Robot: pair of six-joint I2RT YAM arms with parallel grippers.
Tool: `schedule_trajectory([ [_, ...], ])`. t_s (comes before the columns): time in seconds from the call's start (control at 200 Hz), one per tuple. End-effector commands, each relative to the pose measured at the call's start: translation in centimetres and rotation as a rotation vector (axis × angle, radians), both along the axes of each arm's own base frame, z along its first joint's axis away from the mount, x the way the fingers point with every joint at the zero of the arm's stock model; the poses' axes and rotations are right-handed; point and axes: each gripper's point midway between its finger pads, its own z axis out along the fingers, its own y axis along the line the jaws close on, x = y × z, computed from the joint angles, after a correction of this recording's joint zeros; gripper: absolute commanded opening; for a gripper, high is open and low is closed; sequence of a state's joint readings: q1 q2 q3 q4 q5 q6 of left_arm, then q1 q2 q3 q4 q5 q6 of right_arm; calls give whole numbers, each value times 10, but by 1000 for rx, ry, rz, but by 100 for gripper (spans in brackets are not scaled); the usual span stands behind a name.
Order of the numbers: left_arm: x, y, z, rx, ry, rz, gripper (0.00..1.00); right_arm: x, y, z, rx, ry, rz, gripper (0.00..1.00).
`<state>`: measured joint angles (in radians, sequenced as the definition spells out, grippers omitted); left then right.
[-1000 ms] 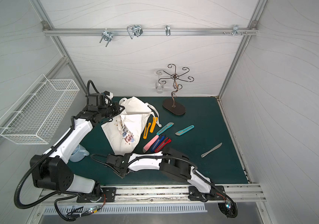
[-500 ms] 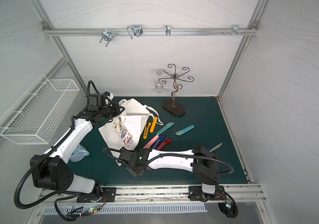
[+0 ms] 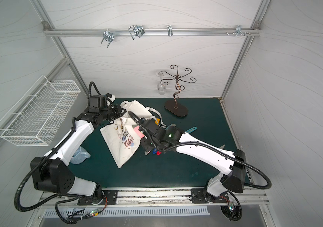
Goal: Place the art knife into the pouch
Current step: Pick up the utility knife at the center of the board, then place the utility knife in the pouch.
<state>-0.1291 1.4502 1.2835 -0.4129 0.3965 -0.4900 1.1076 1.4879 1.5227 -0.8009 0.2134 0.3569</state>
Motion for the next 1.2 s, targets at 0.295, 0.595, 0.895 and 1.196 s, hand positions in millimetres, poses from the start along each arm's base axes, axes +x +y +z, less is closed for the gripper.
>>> schedule_trajectory([
  [0.295, -15, -36, 28, 97, -101, -160, 0, 61, -24, 17, 9, 35, -39, 19],
  [0.595, -28, -49, 28, 135, -105, -204, 0, 87, -18, -26, -61, 160, 2, 19],
  [0.895, -33, -54, 27, 139, -106, -225, 0, 109, -4, -61, -109, 224, 50, 20],
  [1.196, -36, -58, 26, 142, -109, -237, 0, 138, 34, -65, -44, 245, 102, 20],
])
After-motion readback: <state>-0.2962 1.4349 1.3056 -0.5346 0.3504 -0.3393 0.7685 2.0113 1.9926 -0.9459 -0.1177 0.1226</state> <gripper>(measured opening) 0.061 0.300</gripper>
